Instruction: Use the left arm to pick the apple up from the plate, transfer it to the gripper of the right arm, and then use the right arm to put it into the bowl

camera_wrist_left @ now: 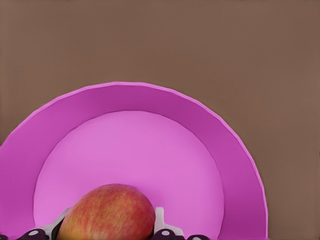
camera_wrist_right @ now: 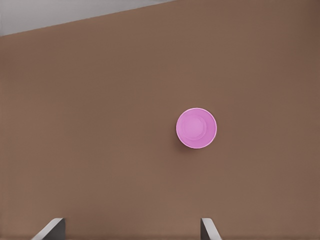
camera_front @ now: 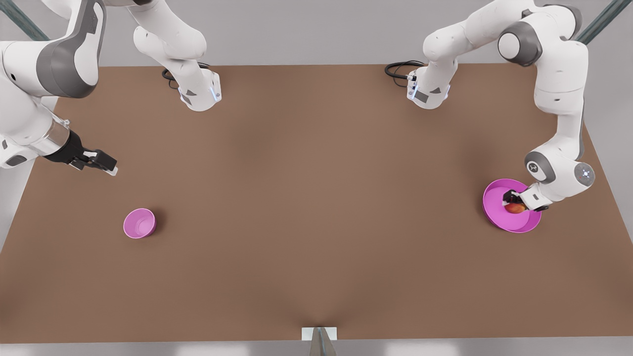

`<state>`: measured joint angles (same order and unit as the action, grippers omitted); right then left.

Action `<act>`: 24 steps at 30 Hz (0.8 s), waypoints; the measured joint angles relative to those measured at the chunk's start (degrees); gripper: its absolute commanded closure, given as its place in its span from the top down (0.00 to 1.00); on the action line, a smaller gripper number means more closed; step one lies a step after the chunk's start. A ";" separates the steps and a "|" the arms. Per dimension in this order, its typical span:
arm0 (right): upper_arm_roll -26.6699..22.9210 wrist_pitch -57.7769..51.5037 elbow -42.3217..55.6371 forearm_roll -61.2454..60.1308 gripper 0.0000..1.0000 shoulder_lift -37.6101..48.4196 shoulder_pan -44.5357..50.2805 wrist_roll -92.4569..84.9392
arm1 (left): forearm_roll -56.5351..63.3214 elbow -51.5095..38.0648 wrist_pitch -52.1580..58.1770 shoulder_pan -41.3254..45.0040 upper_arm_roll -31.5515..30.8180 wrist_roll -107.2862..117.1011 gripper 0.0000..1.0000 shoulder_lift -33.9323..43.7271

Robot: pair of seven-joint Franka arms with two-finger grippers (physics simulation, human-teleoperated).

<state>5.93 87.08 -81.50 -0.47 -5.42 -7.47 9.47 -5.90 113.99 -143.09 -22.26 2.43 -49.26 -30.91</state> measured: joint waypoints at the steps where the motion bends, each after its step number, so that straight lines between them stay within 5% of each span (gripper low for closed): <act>1: -0.01 -0.01 0.00 -0.01 1.00 0.00 0.01 0.00 | 0.00 -0.02 0.08 0.07 -0.02 0.01 0.74 0.70; 7: 0.26 -0.02 0.00 0.02 1.00 0.00 -0.05 0.00 | -5.29 -4.98 6.32 0.33 -4.62 0.85 0.72 6.70; 16: 4.58 -0.73 1.34 -0.79 1.00 -1.49 -1.63 -0.28 | -20.09 -7.10 14.41 0.60 -28.12 8.66 0.70 8.98; 24: 10.34 7.98 -8.79 -30.35 1.00 -11.22 1.25 1.92 | -49.94 -9.90 17.25 7.39 -33.36 4.67 0.71 1.20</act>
<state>16.27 95.06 -90.29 -30.82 -16.64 -6.22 11.39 -55.84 104.09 -125.84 -14.87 -30.93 -44.59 -29.71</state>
